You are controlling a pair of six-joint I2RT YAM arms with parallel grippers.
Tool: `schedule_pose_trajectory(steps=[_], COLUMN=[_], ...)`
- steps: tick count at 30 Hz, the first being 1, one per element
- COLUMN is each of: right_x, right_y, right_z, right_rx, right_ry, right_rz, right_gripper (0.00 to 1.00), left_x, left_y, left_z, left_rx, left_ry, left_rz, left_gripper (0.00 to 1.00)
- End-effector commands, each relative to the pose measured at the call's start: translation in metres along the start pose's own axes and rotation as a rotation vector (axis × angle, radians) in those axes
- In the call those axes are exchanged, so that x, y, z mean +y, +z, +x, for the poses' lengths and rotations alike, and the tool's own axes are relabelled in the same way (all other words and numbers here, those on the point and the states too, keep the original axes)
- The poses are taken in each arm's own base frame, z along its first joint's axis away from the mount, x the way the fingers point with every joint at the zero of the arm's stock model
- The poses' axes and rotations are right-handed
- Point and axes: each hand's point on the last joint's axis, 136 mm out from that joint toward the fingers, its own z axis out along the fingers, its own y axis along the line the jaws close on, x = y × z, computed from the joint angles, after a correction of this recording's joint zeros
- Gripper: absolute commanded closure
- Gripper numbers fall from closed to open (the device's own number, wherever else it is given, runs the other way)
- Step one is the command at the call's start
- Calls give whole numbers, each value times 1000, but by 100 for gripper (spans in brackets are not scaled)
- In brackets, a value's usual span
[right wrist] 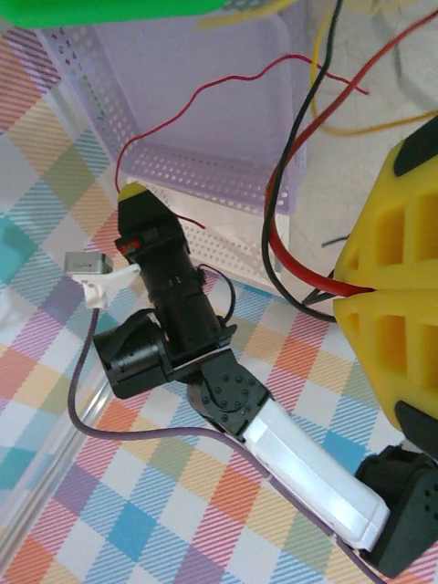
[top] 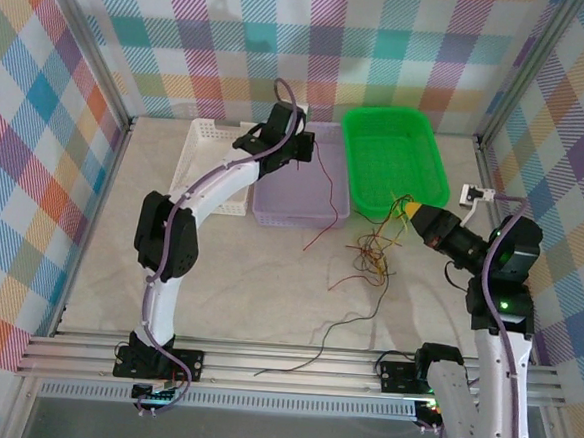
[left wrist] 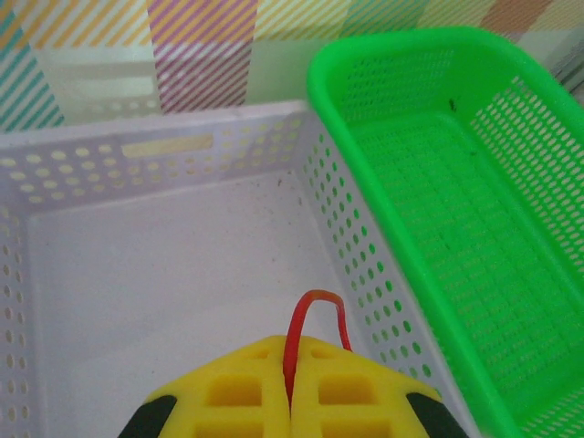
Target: Untangle the cables
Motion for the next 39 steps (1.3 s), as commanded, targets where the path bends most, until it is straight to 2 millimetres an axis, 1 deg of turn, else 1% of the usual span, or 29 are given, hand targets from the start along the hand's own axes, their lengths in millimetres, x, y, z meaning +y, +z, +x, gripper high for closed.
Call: schedule_pose_trajectory(steps=[1,4,7,10,12,14,20,23,25,26,27,28,29,31,35,36,39], right_x=[26,37,44,46,50,53,59,60,60,60,60,60,60,60,62,62,64], right_y=[-8,-11,-11,-9,-9,-9,-10,-11,-12,-12,-12,-12,-12,-13,-15,-15,-16], right_z=[0,-6,-13,-18,-21,-23,-22,-19,-17,-16,-15,-14,-13,-12,-12,-12,-13], right_rx=[11,-3,-10,-12,-19,-23,-12,-5,-2,-1,1,7,10,14,9,8,4], right_ry=[-63,-82,-93,-88,-88,-88,-87,-87,-89,-91,-89,-87,-84,-84,-86,-85,-84], right_rz=[-56,-69,-75,-77,-87,-97,-123,-131,-134,-135,-137,-141,-143,-147,-144,-143,-143], right_gripper=[100,100,100,100,100,100,100,100,100,100,100,100,100,100,100,100,100], left_x=[-7,-13,-14,-10,-8,-6,0,5,8,11,14,16,18,23,28,28,26], left_y=[-55,-86,-112,-126,-125,-118,-75,-49,-35,-31,-26,-22,-18,-8,5,7,10], left_z=[-69,-95,-115,-125,-126,-122,-99,-77,-61,-55,-44,-42,-35,-19,9,14,27], left_rx=[-168,-228,-289,-322,-326,-317,-262,-199,-160,-152,-132,-142,-131,-99,-32,-18,20], left_ry=[-3,11,44,73,88,92,101,96,85,75,70,63,62,60,52,49,41], left_rz=[30,43,32,2,-13,-18,-42,-50,-53,-55,-64,-69,-76,-88,-87,-83,-60], left_gripper=[100,100,100,100,100,100,100,100,100,100,100,100,100,100,100,98,81])
